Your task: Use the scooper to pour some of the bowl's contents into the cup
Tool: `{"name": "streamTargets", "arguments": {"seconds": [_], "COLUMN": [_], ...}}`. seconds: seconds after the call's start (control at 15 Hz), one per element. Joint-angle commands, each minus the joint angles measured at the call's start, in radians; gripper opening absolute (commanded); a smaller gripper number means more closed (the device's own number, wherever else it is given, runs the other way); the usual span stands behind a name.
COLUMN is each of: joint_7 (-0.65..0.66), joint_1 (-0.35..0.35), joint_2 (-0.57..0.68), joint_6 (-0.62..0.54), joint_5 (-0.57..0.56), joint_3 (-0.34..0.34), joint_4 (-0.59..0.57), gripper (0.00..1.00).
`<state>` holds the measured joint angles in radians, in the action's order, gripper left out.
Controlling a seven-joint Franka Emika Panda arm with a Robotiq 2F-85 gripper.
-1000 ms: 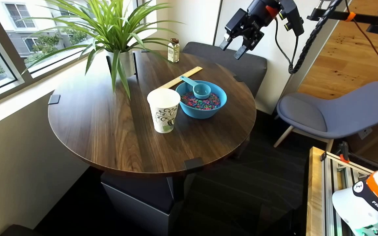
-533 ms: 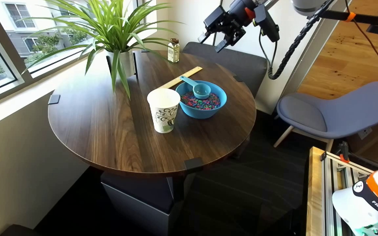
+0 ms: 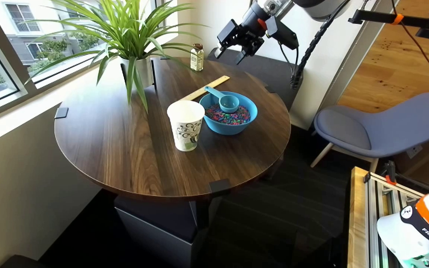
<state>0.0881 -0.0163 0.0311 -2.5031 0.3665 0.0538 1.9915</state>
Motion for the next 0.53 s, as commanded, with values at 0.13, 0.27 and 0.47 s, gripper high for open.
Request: {"name": "streamTargets", "arguments": {"seconds": [0.13, 0.27, 0.47], "joint_7": [0.049, 0.069, 0.038], "joint_1": [-0.004, 0.002, 0.003], "joint_2": [0.086, 0.127, 0.191], "joint_6": [0.03, 0.025, 0.034], "joint_5": [-0.108, -0.153, -0.11], "joint_3": [-0.008, -0.01, -0.033], "joint_4": [-0.061, -0.088, -0.14], "gripper": [1.0, 1.0, 1.0]}}
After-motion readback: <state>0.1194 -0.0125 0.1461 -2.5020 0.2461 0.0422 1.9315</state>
